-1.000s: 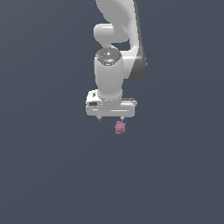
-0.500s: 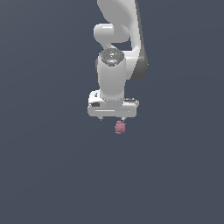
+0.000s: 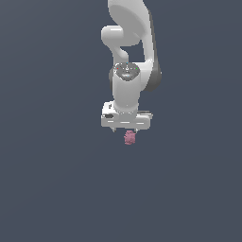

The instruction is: Pick up the object and move it to a goal position.

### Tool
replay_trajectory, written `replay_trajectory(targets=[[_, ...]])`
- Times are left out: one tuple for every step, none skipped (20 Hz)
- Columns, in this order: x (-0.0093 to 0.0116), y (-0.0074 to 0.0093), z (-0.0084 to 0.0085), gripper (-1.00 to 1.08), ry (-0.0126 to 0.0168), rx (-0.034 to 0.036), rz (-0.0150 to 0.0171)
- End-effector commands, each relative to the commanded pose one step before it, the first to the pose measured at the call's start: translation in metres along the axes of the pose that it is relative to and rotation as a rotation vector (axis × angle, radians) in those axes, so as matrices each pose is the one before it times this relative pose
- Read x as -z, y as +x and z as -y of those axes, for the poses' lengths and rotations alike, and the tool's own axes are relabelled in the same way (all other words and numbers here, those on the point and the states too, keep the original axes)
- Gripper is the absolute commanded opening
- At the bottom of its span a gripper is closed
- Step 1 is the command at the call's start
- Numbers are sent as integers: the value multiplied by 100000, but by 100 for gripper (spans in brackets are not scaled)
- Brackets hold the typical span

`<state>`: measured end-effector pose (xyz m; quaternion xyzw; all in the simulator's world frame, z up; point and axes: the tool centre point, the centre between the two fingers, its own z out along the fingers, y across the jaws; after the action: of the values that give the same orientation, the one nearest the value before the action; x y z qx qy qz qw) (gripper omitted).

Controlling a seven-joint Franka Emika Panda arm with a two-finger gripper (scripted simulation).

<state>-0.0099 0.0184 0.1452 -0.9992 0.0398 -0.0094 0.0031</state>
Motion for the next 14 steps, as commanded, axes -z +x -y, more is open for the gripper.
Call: replay_trajectory(targets=[[-1575,-878,823,100,-160,-2028,635],[-607,-360,298,100,-81,-843,215],[-545,-335,260,100,-81,-765,193],[-484,-306,226,100,-79,-686,171],[-424,-276,195,100,-74,-603,148],[-365,-243,164,100,-68,-524,127],[-307,-209,137,100,-59,-442,106],[-250,-172,108,100,-51,-365,87],[-194,-135,83,100,-40,-282,67],[-138,-98,60,100,-29,-200,47],[-82,-59,38,100,-17,-115,27],[-21,-26,34,100,0,0,0],[106,75,-50,100,15,312,85],[-35,-2,1,100,0,0,0]])
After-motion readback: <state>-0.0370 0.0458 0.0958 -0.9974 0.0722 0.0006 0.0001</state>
